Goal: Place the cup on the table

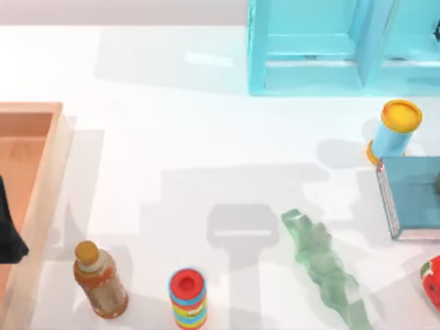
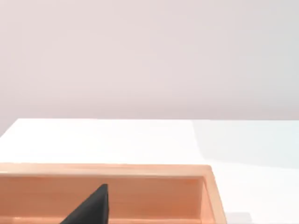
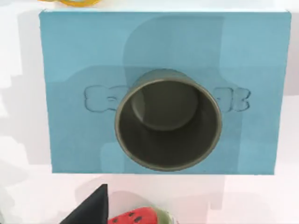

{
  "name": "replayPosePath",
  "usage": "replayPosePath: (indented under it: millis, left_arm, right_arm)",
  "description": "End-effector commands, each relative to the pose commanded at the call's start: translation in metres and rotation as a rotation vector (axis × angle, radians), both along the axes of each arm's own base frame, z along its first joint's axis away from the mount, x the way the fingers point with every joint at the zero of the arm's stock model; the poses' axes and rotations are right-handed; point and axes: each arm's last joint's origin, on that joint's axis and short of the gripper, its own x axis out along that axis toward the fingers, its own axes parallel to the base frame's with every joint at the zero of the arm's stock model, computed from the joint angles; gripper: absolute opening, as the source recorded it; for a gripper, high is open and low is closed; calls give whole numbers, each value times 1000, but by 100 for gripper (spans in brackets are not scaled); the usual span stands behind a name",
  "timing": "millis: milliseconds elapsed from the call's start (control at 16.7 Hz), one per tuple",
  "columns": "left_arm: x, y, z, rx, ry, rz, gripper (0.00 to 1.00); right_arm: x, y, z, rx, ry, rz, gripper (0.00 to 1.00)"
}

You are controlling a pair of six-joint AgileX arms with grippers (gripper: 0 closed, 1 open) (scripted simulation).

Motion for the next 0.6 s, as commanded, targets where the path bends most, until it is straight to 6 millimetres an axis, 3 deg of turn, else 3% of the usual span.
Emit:
replayPosePath:
  millis: [180, 600]
  left_arm:
    - [0, 0, 0, 0, 0, 0, 100]
    - [0, 0, 0, 0, 0, 0, 100]
  right_arm:
    - [16, -2, -11, -2, 109, 1, 100]
    - [18, -1, -13, -2, 128, 6, 100]
